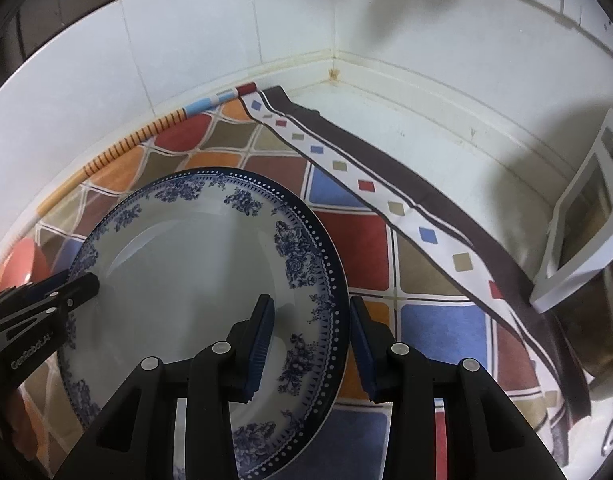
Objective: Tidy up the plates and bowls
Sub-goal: 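Carry the blue-and-white plate over the green plate and lower it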
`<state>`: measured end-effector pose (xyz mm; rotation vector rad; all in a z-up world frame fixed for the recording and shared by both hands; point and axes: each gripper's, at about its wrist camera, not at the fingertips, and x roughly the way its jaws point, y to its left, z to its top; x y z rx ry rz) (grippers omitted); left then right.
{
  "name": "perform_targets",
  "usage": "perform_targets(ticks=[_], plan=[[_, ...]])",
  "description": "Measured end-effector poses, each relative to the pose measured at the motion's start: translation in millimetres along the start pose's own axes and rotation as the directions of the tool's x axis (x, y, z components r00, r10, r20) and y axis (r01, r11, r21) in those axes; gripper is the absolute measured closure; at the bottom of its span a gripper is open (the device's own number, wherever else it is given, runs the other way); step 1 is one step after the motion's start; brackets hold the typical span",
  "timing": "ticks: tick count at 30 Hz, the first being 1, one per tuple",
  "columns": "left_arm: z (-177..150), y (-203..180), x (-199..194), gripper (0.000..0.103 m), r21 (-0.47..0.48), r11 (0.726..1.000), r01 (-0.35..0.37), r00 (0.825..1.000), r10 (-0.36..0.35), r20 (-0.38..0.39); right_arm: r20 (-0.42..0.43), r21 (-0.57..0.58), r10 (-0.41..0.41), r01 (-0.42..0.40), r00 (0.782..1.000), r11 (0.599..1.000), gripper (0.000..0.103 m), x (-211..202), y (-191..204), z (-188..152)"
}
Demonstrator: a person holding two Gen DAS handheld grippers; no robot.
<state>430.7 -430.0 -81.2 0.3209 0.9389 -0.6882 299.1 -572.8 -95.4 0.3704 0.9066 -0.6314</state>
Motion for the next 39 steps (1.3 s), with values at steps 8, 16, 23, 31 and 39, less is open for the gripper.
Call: perform_targets(ticks=[8, 16, 23, 31, 39], plan=[[-12.2, 10.6, -42.4, 0.068, -0.024, 1.0, -0.016, 0.999, 0.017, 0.047, 0.038, -0.017, 0.019, -0.019, 0.999, 1.0, 0.064, -35.5, 12.7, -1.4], [-40.2, 31.9, -87.3, 0.068, -0.092, 0.995, -0.048, 0.996, 0.056, 0.076, 0.067, -0.06, 0.052, -0.048, 0.996, 0.997, 0.064, -71.7, 29.6, -11.0], [-69.5, 52.4, -123.7, 0.068, -0.153, 0.985, -0.084, 0.99, 0.1, 0.098, 0.068, -0.105, 0.104, -0.097, 0.992, 0.99, 0.064, -98.4, 56.1, -27.1], [-107.1, 80.0, -158.1, 0.068, -0.202, 0.973, -0.109, 0.984, 0.134, 0.115, 0.075, -0.155, 0.15, -0.137, 0.986, 0.978, 0.064, -128.1, 87.1, -48.4], [-138.4, 115.4, -181.5, 0.068, -0.248, 0.961, -0.126, 0.982, 0.156, 0.105, 0.07, -0.201, 0.181, -0.164, 0.981, 0.966, 0.064, -148.6, 118.7, -74.0]])
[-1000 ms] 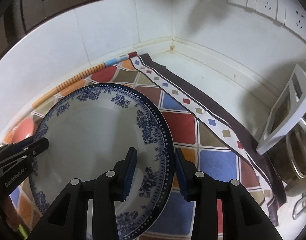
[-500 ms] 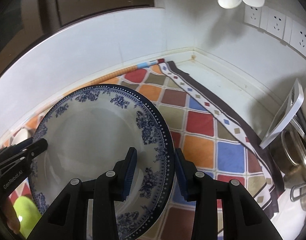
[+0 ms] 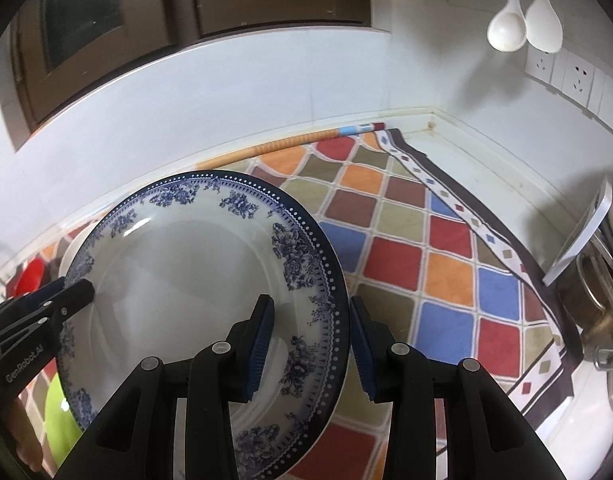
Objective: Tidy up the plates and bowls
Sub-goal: 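Carry the blue-and-white plate over the green plate and lower it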
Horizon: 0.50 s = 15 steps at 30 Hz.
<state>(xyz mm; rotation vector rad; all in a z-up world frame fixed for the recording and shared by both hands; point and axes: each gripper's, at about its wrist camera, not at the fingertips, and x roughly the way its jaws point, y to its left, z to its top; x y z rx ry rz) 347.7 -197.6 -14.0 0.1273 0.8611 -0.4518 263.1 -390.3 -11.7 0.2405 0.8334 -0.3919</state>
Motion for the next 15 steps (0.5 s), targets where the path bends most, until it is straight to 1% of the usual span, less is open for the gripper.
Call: perform_targets(ticks=[15], plan=[[-41.2, 65.1, -39.5, 0.068, -0.038, 0.998, -0.041, 0.999, 0.041, -0.016, -0.02, -0.045, 0.037, -0.038, 0.999, 0.998, 0.064, -24.7, 70.8, -38.4]])
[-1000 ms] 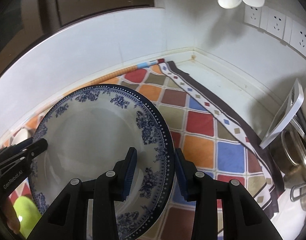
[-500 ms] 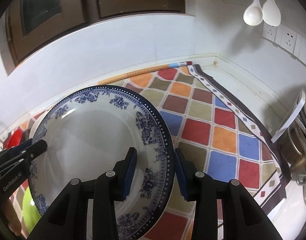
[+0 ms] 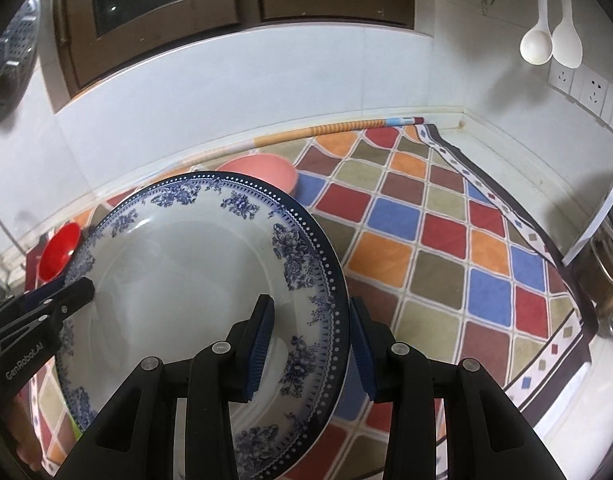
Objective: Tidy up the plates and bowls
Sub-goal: 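Carry the blue-and-white plate over the green plate and lower it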
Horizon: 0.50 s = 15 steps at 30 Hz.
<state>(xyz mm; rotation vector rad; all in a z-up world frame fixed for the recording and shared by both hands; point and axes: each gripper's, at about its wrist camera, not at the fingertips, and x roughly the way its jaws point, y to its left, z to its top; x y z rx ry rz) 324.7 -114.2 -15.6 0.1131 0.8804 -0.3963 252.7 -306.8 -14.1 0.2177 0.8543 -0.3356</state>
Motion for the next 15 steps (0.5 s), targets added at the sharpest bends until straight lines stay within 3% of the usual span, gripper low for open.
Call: perform_targets(ticks=[15], plan=[[-42.5, 51.0, -9.6, 0.068, -0.029, 0.999, -0.039, 0.996, 0.037, -0.078, -0.064, -0.038, 0.035, -0.037, 0.997, 0.999, 0.064, -4.1, 53.9, -38.4]])
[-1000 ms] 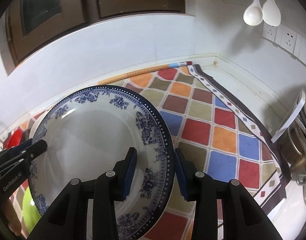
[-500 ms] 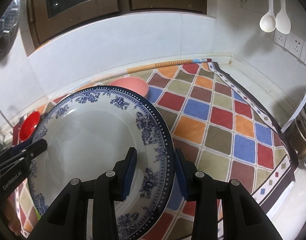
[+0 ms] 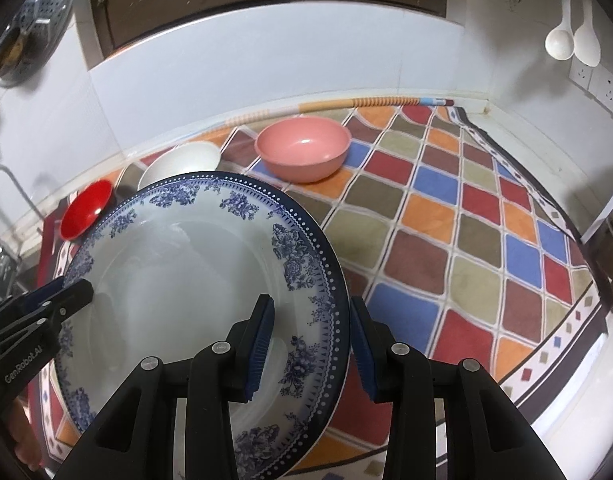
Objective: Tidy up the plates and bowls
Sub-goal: 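Carry the blue-and-white plate over the green plate and lower it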
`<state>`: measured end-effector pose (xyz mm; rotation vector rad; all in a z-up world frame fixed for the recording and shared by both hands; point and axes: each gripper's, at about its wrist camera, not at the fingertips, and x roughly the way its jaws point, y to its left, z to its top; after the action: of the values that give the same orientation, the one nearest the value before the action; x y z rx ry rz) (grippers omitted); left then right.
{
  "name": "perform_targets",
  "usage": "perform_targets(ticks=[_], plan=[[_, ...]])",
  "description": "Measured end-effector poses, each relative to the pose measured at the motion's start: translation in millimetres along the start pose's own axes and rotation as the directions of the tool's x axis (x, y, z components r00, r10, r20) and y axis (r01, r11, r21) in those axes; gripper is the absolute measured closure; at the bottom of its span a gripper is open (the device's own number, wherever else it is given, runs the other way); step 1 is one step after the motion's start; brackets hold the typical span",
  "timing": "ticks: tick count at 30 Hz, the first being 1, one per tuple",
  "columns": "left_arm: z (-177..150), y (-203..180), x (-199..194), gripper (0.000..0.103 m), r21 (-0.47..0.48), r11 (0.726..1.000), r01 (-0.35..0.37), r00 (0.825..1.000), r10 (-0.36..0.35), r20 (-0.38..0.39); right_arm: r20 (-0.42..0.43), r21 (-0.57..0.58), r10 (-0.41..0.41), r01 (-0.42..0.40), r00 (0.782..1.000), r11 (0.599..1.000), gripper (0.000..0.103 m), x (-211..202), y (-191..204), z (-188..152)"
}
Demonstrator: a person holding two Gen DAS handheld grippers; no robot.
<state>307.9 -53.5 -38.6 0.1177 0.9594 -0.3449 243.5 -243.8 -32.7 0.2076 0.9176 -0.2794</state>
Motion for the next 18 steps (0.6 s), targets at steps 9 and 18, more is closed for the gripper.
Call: perform_targets(ticks=[9, 18], plan=[[-20.2, 23.4, 12.0, 0.068, -0.02, 1.0, -0.023, 0.998, 0.022, -0.064, -0.064, -0.023, 0.015, -0.017, 0.998, 1.0, 0.064, 13.0, 25.5, -18.7], [-43.3, 27.7, 26.1, 0.068, -0.015, 1.0, -0.022, 0.991, 0.019, -0.135, -0.126, -0.056, 0.012, -0.019, 0.992, 0.998, 0.064, 27.1, 36.8, -36.5]])
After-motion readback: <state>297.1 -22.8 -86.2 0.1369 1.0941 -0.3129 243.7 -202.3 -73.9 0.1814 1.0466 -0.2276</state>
